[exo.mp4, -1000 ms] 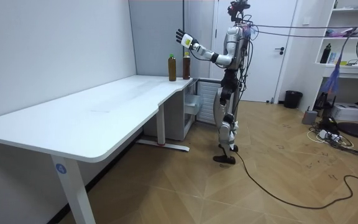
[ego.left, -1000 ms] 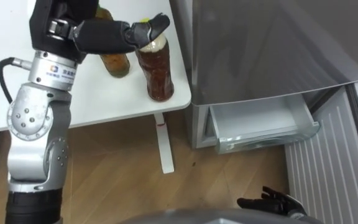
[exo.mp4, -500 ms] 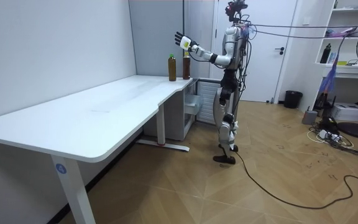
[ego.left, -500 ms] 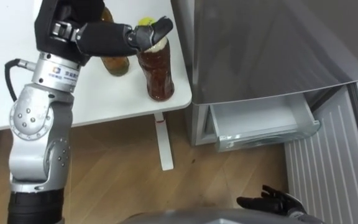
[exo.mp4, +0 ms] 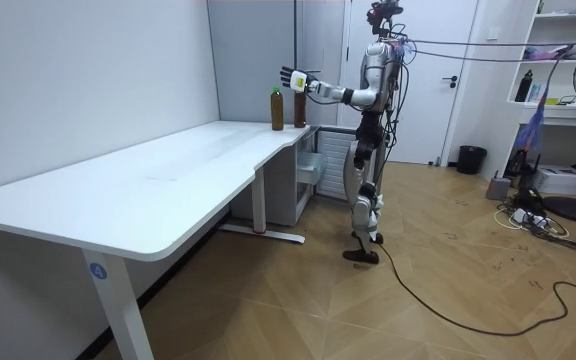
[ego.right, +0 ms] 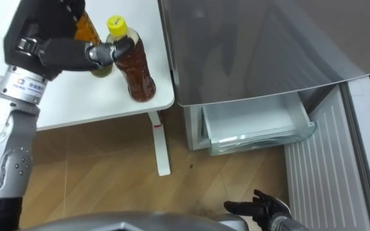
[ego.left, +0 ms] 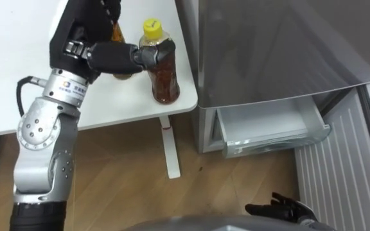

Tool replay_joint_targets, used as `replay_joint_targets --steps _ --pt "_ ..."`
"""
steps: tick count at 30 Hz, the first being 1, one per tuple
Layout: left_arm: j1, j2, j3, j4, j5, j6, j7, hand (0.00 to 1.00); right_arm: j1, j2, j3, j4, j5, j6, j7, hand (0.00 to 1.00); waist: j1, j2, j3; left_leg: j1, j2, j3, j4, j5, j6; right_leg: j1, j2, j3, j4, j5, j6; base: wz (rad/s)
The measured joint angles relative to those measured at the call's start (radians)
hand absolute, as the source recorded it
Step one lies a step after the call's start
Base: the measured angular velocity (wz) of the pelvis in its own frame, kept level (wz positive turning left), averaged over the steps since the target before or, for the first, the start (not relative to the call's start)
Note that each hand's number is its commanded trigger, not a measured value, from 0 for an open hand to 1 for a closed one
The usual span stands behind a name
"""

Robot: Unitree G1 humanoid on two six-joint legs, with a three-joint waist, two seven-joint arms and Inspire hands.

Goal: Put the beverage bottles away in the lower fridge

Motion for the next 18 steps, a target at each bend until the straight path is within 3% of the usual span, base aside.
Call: replay_joint_targets --steps 18 --pt "0.029 -0.01 -0.001 0.009 -0.001 0.0 -0.001 0.0 0.007 0.002 0.002 -0.007 0.025 -0.001 0.001 0.0 0.001 -0.011 0.0025 0.001 0.0 -0.001 -0.002 0.0 0.0 0.0 0.0 -0.001 0.0 0.0 0.0 0.0"
